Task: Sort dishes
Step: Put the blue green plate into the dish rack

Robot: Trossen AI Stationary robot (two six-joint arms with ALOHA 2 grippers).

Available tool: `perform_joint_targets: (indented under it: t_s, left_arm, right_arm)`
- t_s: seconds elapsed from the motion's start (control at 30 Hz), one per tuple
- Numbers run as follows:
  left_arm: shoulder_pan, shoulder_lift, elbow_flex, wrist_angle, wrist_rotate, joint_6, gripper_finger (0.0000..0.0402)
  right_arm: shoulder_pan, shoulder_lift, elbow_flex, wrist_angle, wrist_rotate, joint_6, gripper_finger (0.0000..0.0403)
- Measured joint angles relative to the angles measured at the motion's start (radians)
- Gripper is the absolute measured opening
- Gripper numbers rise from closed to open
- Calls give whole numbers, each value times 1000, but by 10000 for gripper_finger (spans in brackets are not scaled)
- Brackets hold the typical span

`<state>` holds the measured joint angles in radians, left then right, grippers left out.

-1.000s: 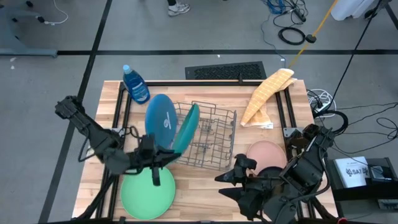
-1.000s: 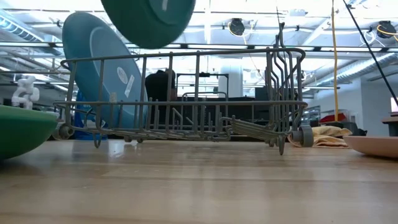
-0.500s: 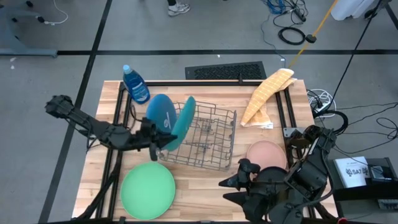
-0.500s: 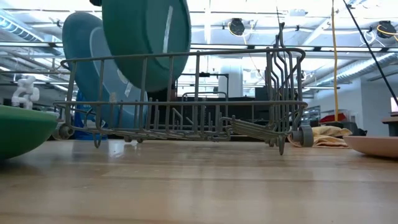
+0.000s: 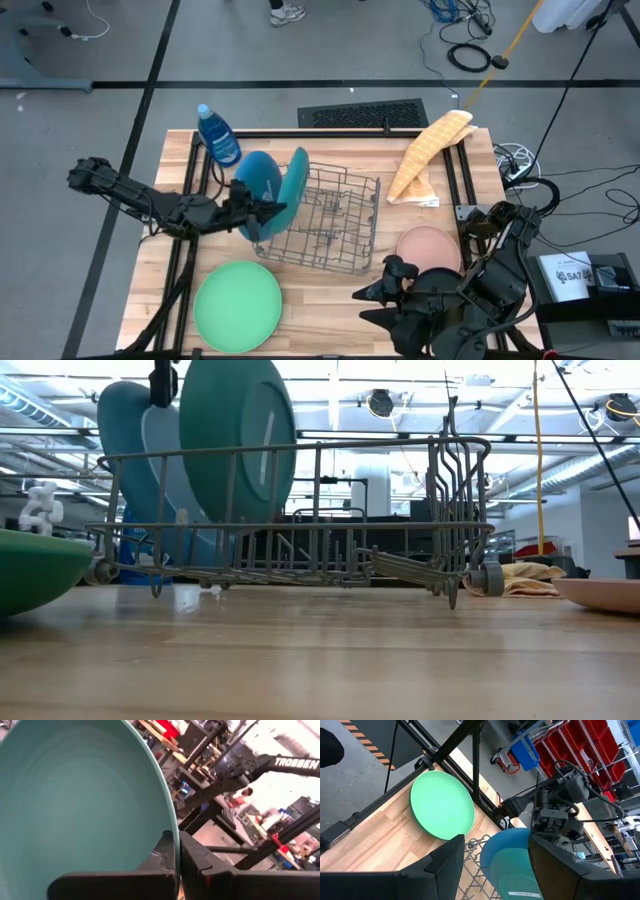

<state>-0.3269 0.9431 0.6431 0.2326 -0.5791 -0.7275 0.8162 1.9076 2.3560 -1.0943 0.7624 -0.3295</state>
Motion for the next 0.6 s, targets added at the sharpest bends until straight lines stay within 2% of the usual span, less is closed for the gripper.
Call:
perform_joint_targets:
  t_s: [0.6]
  left_arm:
    - [-3,0,-12,-3,-62,0,0]
  right_arm:
    - [0,0,0,-44,-2,60,210]
